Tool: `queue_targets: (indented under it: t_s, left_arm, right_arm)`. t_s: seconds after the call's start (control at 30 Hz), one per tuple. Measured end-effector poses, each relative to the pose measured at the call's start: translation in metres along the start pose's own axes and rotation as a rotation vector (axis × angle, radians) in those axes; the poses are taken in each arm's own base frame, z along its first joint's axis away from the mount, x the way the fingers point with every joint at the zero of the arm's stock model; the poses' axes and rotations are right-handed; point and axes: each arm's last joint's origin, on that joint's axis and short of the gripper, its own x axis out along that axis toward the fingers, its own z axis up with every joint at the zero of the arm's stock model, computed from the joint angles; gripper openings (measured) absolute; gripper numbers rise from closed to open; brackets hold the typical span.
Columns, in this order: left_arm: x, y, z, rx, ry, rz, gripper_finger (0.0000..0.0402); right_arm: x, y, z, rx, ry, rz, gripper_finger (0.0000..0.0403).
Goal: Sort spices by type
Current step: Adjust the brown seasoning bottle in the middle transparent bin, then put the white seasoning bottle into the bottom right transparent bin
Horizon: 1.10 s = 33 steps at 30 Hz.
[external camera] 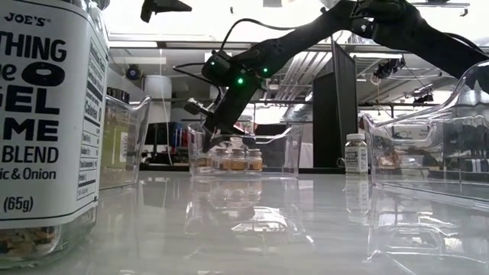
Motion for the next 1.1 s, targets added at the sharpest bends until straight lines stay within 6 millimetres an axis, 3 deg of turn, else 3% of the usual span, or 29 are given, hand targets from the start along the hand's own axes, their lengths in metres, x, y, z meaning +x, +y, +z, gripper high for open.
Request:
queue_targets:
  t_s: [0.2,0.6,0.73,0.87,1.1]
  left_arm:
    - [0.000,0.000,-0.002,0.012,0.014,0.005,0.0218]
    - [-0.008,0.001,-0.002,0.022,0.046,-0.035,0.0218]
    - [-0.033,0.005,-0.004,0.065,0.129,-0.048,0.0218]
    - [-0.052,0.010,-0.006,0.038,0.106,-0.011,0.0218]
    - [-0.048,0.015,-0.024,0.035,0.128,-0.002,0.0218]
  right_arm:
    - [-0.009,0.003,0.002,-0.058,0.034,0.023,0.0000]
    - [-0.055,0.001,0.042,-0.131,-0.070,-0.001,0.0000]
    - [-0.090,-0.005,0.060,-0.242,-0.065,-0.036,0.0000]
    - [-0.131,-0.017,0.075,-0.352,-0.045,-0.132,0.0000]
    - [-0.199,-0.052,0.069,-0.455,0.032,-0.524,0.0000]
